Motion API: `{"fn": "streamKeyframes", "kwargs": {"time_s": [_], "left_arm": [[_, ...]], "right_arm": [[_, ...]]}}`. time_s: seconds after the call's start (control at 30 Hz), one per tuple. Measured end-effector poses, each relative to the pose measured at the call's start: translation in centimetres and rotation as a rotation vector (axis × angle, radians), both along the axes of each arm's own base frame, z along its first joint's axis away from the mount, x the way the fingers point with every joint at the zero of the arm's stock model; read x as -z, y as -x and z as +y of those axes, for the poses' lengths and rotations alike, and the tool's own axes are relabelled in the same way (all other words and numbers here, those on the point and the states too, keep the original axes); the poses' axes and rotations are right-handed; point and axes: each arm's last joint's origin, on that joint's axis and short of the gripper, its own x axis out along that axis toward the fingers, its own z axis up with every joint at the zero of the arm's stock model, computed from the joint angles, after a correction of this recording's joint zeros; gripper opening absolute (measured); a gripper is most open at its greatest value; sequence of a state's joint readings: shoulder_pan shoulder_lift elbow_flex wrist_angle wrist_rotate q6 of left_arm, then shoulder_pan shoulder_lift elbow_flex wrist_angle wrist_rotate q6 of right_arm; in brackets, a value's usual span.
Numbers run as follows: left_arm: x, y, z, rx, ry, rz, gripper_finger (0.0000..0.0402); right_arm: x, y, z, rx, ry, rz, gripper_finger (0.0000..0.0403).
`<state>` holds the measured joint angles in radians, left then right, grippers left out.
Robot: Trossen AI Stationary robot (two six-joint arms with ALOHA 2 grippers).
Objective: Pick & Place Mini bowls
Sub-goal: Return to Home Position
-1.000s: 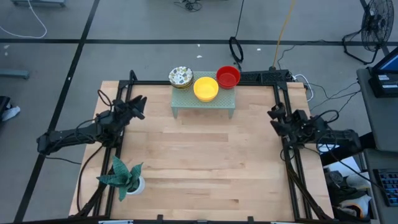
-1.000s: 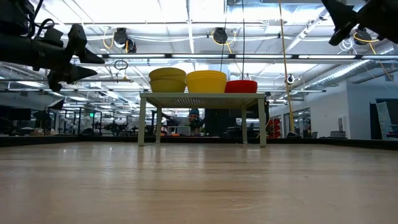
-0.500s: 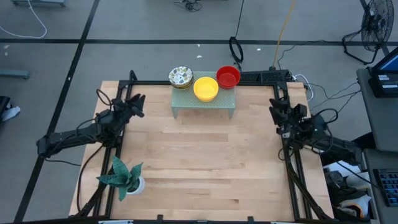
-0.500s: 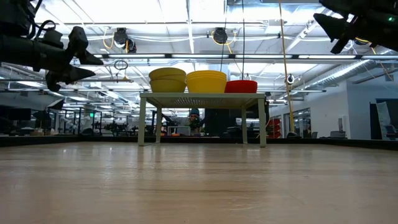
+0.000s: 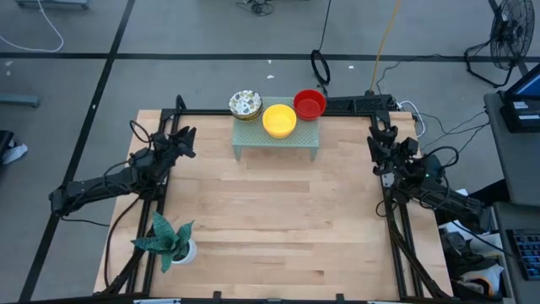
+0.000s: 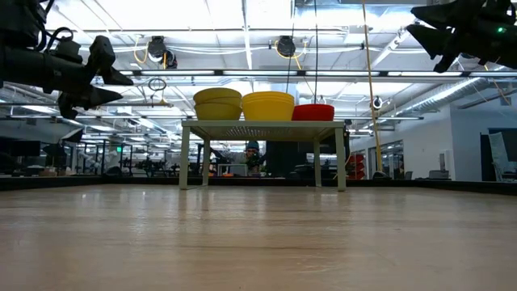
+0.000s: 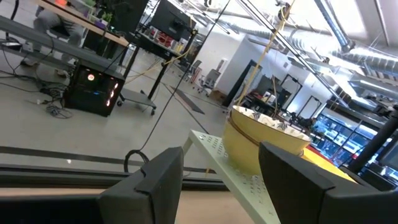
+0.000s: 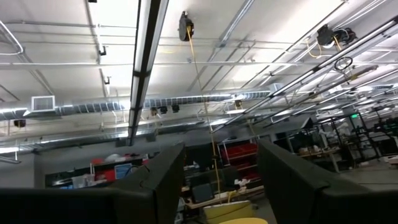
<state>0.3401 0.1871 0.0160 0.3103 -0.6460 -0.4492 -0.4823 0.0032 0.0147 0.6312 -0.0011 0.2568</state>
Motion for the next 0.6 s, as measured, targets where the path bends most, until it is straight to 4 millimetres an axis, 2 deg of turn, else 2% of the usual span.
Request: {"fn": "streamKeyframes", "kwargs": {"time_s": [0.6], "left_arm": [[0.01, 0.00, 0.00, 0.000, 0.000, 0.001, 0.0214]], "right_arm": [[0.00, 0.04, -0.07, 0.010, 0.000, 0.000, 0.0188]]}}
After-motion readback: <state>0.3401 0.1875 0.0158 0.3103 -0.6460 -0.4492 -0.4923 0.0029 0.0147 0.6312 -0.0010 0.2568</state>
